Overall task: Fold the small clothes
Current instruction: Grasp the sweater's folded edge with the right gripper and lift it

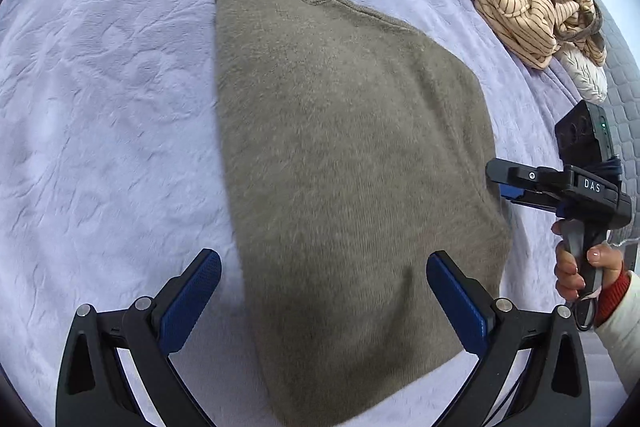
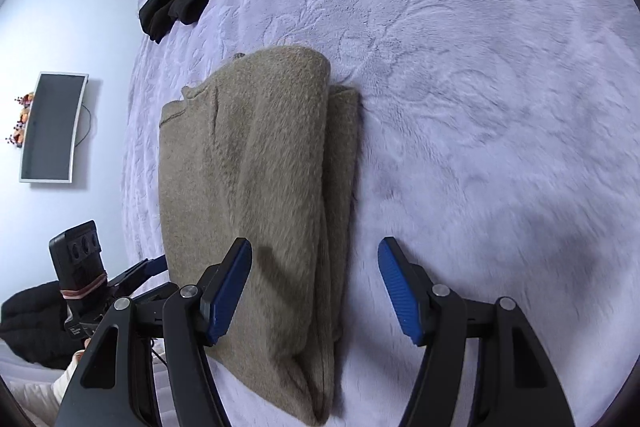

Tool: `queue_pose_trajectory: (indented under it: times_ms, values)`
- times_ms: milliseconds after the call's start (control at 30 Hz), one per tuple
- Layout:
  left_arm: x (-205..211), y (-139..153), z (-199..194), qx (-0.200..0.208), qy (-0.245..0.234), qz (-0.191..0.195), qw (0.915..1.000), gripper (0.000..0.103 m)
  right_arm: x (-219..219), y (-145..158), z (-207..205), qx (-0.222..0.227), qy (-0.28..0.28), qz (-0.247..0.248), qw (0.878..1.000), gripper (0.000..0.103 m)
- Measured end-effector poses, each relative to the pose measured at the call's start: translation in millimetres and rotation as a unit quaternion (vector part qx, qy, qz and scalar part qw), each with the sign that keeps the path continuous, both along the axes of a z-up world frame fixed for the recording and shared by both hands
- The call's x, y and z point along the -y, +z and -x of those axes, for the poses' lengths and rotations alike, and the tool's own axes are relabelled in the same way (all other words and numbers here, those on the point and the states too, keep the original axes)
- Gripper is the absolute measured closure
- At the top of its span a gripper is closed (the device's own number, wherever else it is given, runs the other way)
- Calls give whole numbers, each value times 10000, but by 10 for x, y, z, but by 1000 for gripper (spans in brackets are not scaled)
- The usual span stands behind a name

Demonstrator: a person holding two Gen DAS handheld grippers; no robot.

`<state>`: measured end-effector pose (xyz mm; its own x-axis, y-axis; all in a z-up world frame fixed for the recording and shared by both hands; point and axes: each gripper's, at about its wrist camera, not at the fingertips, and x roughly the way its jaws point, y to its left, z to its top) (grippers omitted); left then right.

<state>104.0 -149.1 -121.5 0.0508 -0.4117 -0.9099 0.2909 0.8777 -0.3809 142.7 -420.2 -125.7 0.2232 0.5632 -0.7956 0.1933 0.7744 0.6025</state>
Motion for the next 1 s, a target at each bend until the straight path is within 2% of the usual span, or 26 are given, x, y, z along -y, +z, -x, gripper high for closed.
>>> queue_pose_trajectory:
  times_ms: [133,200,267,400,500,533,567,600,633,667,733,833,1000]
  values:
    - [69,-111,-159,-87,130,148,9998,0,31,-142,-143,28,22,-416,9991,34]
    - [119,-76,-171,8,90,293,9995,0,18,-167,-213,89,91,-593,9982,34]
    - [174,-59,-189,91,41,196,9998,0,-16,-173,-299,217,234,-835,9960,32]
    - [175,-220,-209,-45,-26,208,9998,0,-98,-305,-401,197,411,-919,9947,31]
    - [122,-273,-230,-155,-29,361,9992,0,-73,-377,-378,209,252,-1076,9937,31]
    - [113,-280,-247,-217,-47,378,9990,0,-56,-389,-367,188,154,-1127,9933,32]
    - [112,-282,-269,-280,-61,400,9988,1,-38,-405,-354,138,65,-1119,9936,39]
    - [105,-275,-277,-305,-74,405,9987,6,-23,-415,-343,46,-26,-1049,9945,47]
    - [112,-245,-273,-277,-69,397,9988,14,-19,-418,-332,12,-64,-1120,9937,62]
    - [132,-219,-269,-244,-68,384,9989,18,-11,-411,-315,45,-98,-1243,9922,72]
    - [111,-151,-235,-136,-79,464,9988,37,-19,-327,-269,149,-127,-1276,9916,73]
    - [25,-2,-172,-24,-71,618,9981,53,-43,-231,-226,209,-206,-1519,9880,73]
    - [32,275,-65,178,-99,713,9973,54,-140,19,-142,354,-237,-1836,9821,74]
